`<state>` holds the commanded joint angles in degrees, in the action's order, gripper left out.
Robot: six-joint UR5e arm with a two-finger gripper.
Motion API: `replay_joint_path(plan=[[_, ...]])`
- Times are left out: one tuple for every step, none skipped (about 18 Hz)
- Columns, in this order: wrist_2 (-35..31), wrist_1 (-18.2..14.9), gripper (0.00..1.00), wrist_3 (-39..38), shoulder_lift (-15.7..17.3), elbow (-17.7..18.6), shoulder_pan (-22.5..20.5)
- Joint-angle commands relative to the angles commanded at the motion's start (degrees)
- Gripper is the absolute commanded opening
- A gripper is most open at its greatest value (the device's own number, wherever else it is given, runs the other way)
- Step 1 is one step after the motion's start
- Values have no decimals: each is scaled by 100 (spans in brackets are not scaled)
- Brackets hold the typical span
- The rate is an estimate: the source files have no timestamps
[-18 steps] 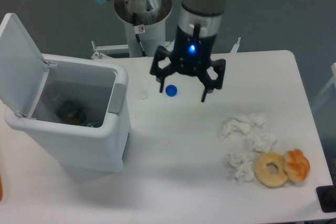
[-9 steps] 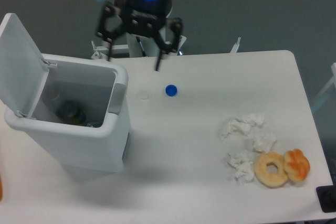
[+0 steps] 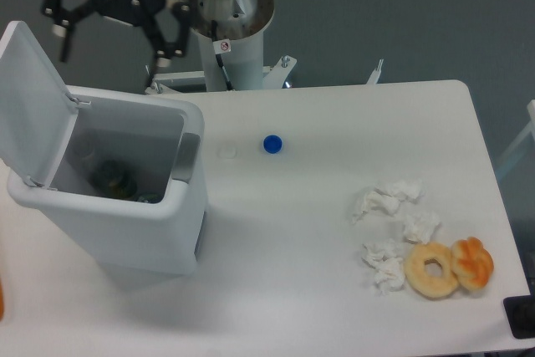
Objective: Close the trash can
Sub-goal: 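Move the gripper over toward the raised trash can lid, then lower the gripper behind the upright lid's edge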
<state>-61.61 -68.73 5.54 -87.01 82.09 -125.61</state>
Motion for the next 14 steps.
replay_joint_path(plan=[[0, 44, 100, -79, 0, 0, 97], [0, 123, 100, -149, -9, 9, 185], [0, 202, 100, -184, -9, 9, 273], [0, 237, 100, -185, -18, 9, 334], [0, 272, 100, -185, -26, 17, 378], [0, 273, 100, -185, -44, 18, 431], [-9, 273, 100, -185, -70, 35, 475], [-9, 282, 100, -167, -79, 53, 519], [-9, 282, 100, -150, -105, 61, 546], [-17, 282, 100, -132, -114, 70, 555], [-18, 282, 100, -123, -132, 70, 555], [-35, 282, 100, -115, -141, 70, 555], [-35, 290, 100, -115, -141, 70, 555], [-53, 299, 100, -115, -149, 70, 555]])
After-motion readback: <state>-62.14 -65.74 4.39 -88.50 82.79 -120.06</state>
